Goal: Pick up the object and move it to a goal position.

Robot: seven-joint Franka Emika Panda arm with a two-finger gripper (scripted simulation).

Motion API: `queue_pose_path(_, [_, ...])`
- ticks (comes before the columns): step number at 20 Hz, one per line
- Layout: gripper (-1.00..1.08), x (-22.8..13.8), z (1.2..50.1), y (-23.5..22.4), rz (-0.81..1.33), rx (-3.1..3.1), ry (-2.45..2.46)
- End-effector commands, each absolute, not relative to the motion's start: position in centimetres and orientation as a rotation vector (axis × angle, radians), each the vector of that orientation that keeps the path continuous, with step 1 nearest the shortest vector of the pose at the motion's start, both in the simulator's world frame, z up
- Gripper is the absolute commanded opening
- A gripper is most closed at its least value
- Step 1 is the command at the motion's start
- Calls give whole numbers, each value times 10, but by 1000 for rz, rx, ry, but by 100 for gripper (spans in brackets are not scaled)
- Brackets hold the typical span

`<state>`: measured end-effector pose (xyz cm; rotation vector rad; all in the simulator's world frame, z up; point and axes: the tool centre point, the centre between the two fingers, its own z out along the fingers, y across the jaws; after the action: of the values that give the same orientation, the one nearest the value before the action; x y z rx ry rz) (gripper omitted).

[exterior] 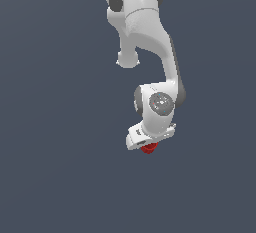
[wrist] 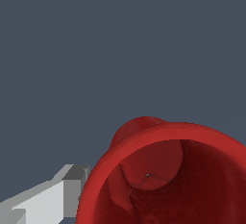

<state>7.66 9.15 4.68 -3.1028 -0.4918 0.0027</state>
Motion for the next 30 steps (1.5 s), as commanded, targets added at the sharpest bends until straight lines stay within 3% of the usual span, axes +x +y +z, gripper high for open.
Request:
queue_pose_path(1, [-100, 78, 47, 92, 0, -3103, -492])
queue_pose_path(18, [-100, 76, 59, 83, 2, -3103, -491])
queue_pose_path(30, [-100, 65, 147, 29, 2, -3103, -491])
